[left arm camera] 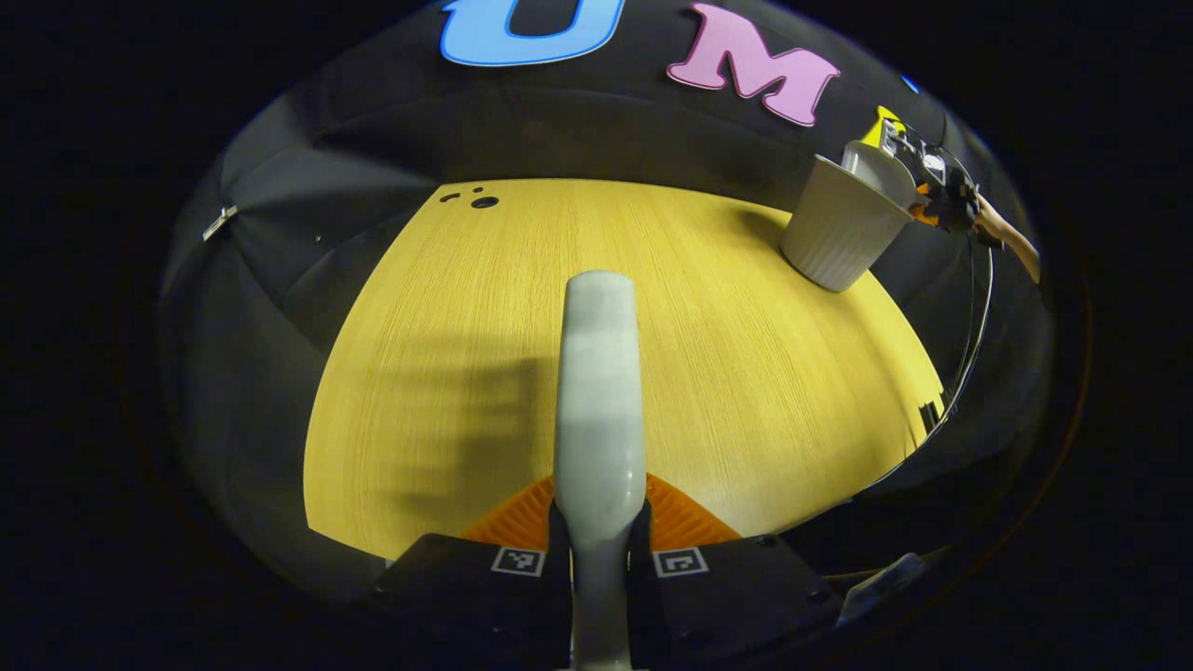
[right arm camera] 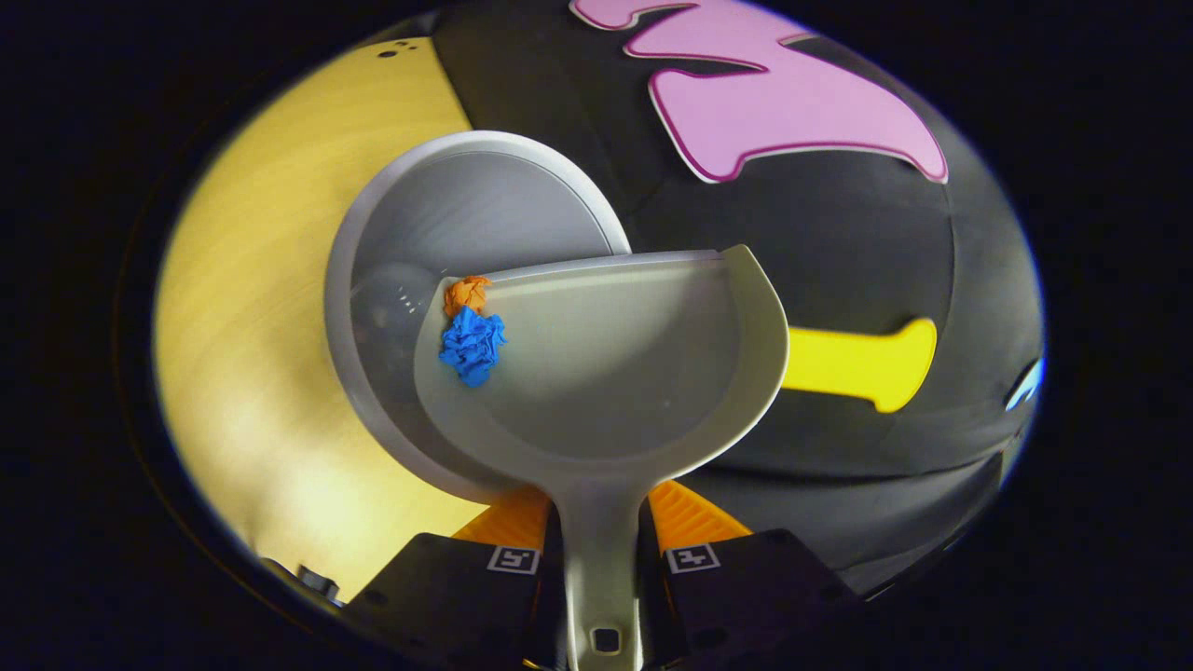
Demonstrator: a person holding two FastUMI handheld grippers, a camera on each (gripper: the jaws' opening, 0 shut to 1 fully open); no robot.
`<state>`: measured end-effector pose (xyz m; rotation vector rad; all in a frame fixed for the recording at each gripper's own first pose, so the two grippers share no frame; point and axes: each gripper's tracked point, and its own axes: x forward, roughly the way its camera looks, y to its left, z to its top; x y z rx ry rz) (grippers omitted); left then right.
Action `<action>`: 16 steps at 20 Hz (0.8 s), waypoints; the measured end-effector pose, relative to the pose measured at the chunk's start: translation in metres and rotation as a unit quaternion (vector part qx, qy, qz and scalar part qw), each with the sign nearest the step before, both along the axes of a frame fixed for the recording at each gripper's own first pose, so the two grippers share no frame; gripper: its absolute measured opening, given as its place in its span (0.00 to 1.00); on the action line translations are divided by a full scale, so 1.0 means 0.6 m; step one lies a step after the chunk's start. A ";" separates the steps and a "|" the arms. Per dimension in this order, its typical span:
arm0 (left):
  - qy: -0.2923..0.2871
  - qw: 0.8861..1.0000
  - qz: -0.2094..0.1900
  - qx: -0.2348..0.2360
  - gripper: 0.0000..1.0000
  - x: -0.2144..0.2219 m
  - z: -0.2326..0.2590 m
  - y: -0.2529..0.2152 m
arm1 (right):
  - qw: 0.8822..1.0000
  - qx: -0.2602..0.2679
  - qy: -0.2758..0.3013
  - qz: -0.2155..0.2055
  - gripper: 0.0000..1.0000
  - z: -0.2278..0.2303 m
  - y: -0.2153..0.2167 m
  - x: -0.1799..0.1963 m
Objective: Pick up the small broom and dustpan from the desktop, sweep the trash into the dustpan with the broom, and then empty the trash into the garbage bin.
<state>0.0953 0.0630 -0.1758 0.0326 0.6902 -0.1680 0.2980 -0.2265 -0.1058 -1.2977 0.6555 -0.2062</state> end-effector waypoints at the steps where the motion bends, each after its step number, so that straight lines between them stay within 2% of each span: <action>1: 0.002 1.000 0.004 -0.003 0.29 0.000 -0.002 0.002 | 1.000 -0.024 0.004 0.013 0.29 0.007 0.004 0.003; 2: 0.005 1.000 0.006 -0.004 0.29 -0.001 -0.005 0.006 | 0.999 -0.047 0.006 0.025 0.34 0.014 0.000 0.003; 8: 0.010 1.000 0.017 -0.001 0.29 0.000 -0.008 0.023 | 0.982 -0.166 0.022 0.088 0.34 0.036 -0.018 0.005; 12: 0.009 1.000 0.024 -0.005 0.28 0.004 -0.010 0.026 | 0.980 -0.172 0.030 0.094 0.34 0.035 -0.021 0.006; 16: 0.005 1.000 0.025 -0.006 0.28 0.008 -0.009 0.021 | 0.987 -0.136 0.026 0.078 0.34 0.037 -0.030 0.006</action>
